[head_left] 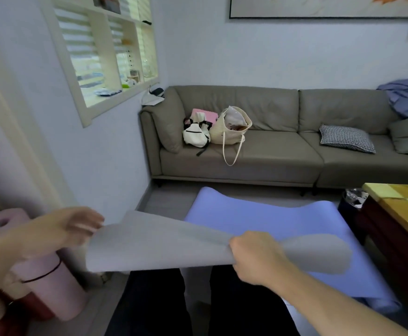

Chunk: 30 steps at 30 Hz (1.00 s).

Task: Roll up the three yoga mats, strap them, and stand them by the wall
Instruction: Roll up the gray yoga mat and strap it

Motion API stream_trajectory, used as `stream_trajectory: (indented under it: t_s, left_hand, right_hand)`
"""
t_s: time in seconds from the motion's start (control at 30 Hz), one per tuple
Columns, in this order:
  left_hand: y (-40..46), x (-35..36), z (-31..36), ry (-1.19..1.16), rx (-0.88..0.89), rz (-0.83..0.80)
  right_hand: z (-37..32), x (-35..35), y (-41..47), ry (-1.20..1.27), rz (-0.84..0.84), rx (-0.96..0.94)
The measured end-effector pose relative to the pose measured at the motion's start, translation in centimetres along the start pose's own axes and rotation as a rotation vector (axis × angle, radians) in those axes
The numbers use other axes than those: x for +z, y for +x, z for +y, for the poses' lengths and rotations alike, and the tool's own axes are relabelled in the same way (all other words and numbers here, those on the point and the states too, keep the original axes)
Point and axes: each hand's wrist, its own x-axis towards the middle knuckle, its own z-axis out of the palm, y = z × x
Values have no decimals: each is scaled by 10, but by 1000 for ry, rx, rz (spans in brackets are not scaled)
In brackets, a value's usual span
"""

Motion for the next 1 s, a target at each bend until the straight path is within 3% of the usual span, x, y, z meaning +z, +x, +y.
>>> stream_trajectory:
  t_s: [0.07, 0.13, 0.23, 0.33, 0.47, 0.63, 0.73, 0.9, 1.0]
  left_hand:
    - [-9, 20, 38, 219, 179, 173]
    - [-18, 76, 79, 445, 362, 165]
    - [-14, 175, 72, 838, 279, -62]
    - [4, 235, 18, 1171, 293, -9]
    - [20, 244, -7, 1152, 402, 98]
    - [18, 256, 4, 1198, 318, 91]
    - [19, 258, 8, 1232, 186, -55]
    - [25, 259, 31, 1146, 178, -178]
    - [20, 262, 26, 1192, 305, -9]
  right_hand:
    - [-24, 6, 4, -3, -59, -11]
    - [-45, 8, 13, 19, -98, -19]
    - [-74, 9, 22, 76, -114, -47]
    - [-86, 20, 21, 69, -85, -117]
    - [-75, 42, 2, 52, -24, -128]
    - [-41, 65, -26, 11, 85, -54]
    - [-13, 80, -44, -36, 65, 55]
    - [6, 85, -50, -63, 31, 115]
    - [6, 76, -46, -61, -31, 165]
